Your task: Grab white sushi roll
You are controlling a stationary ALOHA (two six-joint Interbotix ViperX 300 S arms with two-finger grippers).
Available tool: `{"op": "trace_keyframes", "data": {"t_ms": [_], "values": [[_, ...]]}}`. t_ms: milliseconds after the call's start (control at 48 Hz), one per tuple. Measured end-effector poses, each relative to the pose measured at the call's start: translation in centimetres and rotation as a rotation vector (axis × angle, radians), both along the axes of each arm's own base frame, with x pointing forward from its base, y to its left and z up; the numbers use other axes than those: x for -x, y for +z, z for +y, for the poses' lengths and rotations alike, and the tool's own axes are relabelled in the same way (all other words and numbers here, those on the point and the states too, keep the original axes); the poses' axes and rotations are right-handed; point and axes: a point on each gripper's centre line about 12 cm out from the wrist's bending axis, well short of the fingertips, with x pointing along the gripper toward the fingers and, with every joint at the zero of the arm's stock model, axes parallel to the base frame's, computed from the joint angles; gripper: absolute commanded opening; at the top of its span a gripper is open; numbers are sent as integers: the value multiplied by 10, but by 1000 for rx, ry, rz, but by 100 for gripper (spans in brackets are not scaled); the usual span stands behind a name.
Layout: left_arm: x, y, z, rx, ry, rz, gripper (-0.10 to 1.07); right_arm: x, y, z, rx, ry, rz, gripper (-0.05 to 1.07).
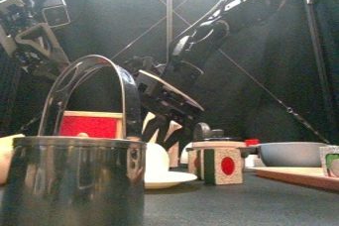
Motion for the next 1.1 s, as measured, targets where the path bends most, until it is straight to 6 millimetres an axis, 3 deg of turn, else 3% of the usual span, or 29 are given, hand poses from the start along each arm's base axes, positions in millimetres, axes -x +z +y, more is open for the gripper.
{"op": "trace_keyframes", "data": {"t_ms": [104, 250, 333, 479, 625, 854, 1104], "values": [[0, 0, 0, 0, 0, 2, 88, 1, 7, 1, 1, 3, -12, 89], [0, 0, 0, 0, 2, 0, 88, 12, 40, 14, 5, 20, -54, 89], [0, 0, 0, -1, 1, 3, 88, 25, 54, 24, 8, 29, -51, 89], [0, -1, 0, 4, 3, 2, 88, 60, 69, 61, 16, 78, 1, 89], [0, -1, 0, 8, 5, 2, 88, 99, 71, 100, 37, 160, 64, 89], [0, -1, 0, 10, 6, 2, 88, 148, 54, 140, 20, 252, 165, 88], [0, -1, 0, 9, 7, 3, 88, 172, 33, 146, -30, 239, 254, 88]]}}
